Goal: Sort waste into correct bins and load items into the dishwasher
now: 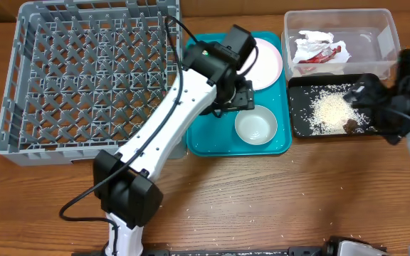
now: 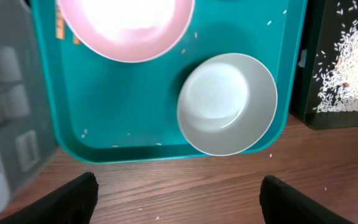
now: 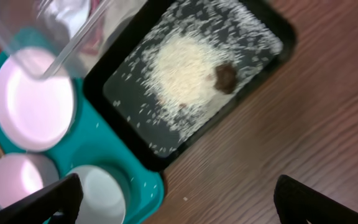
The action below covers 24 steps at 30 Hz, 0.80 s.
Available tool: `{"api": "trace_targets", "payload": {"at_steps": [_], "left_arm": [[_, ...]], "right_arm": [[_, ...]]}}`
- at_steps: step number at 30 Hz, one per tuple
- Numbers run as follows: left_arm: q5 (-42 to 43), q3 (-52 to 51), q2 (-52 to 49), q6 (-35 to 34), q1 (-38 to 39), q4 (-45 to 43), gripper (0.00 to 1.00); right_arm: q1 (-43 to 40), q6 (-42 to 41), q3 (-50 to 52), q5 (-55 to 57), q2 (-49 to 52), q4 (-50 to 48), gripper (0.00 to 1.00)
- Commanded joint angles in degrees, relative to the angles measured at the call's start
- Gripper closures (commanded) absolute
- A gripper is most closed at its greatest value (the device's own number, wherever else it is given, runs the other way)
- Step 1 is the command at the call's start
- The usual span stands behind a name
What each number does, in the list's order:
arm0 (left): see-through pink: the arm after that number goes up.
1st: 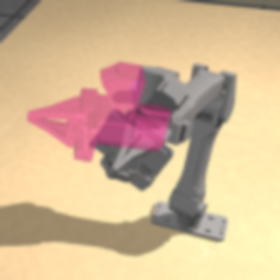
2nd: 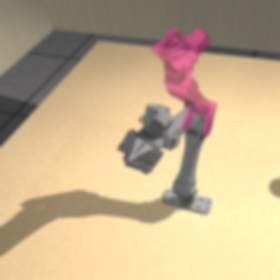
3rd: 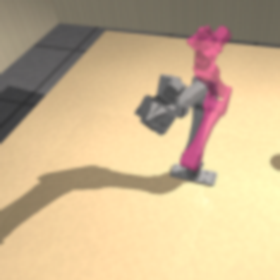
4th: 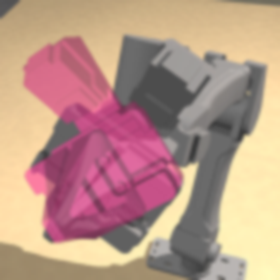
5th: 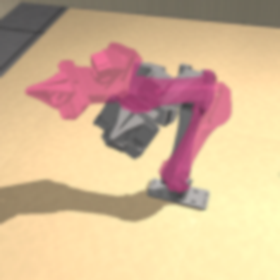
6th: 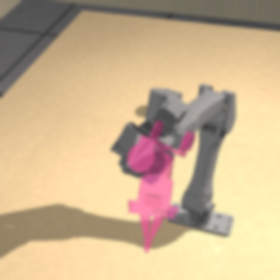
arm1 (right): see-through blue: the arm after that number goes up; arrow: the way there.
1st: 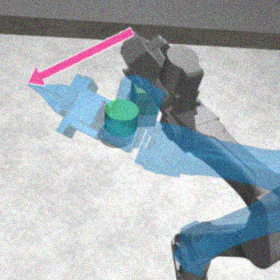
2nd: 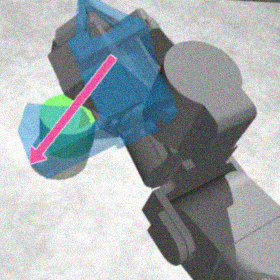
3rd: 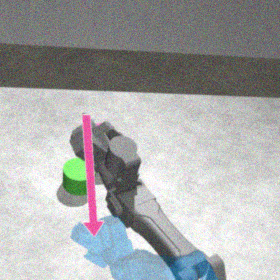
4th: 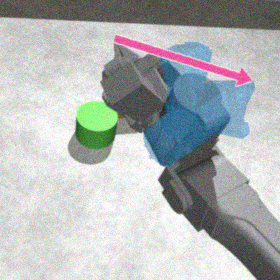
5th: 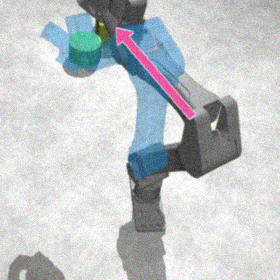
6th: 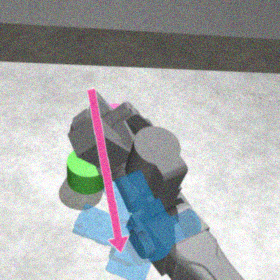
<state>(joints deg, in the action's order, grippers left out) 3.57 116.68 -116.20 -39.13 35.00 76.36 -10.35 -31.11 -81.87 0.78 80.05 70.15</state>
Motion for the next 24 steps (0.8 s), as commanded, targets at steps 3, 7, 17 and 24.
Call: {"api": "trace_targets", "payload": {"at_steps": [3, 7, 17, 24], "left_arm": [[-3.08, 0.02, -5.62, -6.38, 1.05, -1.99, 0.18], [-1.95, 0.02, -9.88, -6.36, 1.09, -3.69, 0.22], [-0.37, 0.02, -16.85, -6.32, 1.60, -6.82, 0.41], [-4.28, -0.31, -17.57, -6.29, 2.86, -7.34, 0.60]], "right_arm": [[-9.84, -0.63, -1.01, 1.81, 0.37, 0.02, 0.00], [-12.24, -0.59, -0.81, 5.27, 0.46, 0.13, 0.00], [-12.39, -0.44, -0.79, 5.18, 0.46, 0.04, 0.00], [-12.39, -0.44, -0.79, 5.18, 0.46, 0.04, 0.00]]}}
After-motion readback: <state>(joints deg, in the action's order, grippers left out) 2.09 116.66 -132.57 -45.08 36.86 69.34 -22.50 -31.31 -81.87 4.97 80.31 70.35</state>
